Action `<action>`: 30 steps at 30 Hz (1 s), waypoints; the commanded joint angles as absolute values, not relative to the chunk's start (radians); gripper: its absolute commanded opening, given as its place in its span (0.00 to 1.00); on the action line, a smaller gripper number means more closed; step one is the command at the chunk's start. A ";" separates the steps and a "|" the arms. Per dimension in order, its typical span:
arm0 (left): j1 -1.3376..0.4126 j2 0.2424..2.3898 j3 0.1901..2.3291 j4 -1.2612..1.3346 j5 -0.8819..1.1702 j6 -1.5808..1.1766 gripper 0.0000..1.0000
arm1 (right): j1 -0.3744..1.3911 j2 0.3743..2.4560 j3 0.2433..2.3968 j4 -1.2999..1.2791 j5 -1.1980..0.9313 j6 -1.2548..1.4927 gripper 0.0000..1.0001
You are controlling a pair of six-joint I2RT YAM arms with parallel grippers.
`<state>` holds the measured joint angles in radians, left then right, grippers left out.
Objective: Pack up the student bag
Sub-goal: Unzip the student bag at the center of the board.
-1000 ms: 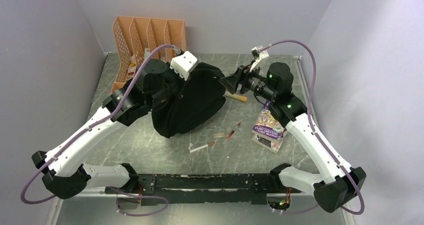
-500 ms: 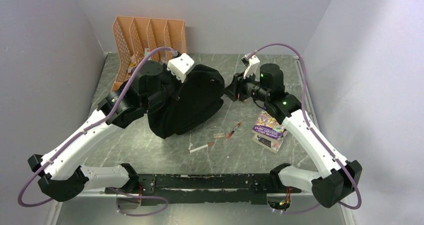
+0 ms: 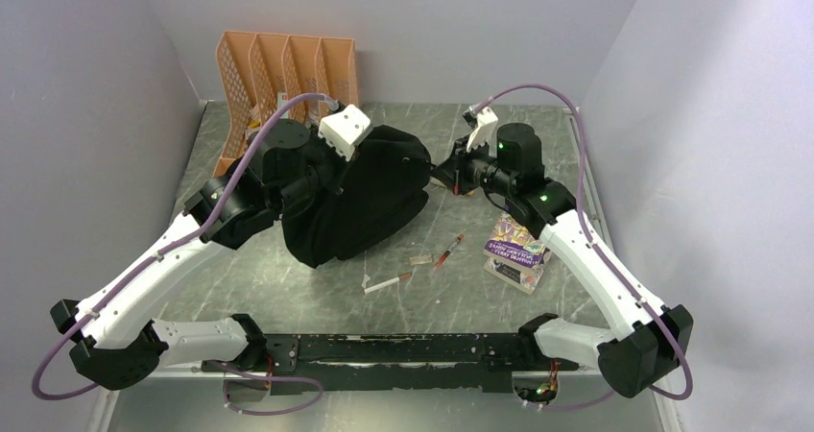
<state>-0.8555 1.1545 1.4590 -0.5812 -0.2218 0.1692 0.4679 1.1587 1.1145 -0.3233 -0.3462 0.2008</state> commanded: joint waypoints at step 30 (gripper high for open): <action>-0.849 1.151 1.460 -0.562 -0.306 0.129 0.05 | 0.467 1.056 0.924 -0.215 -0.203 0.262 0.52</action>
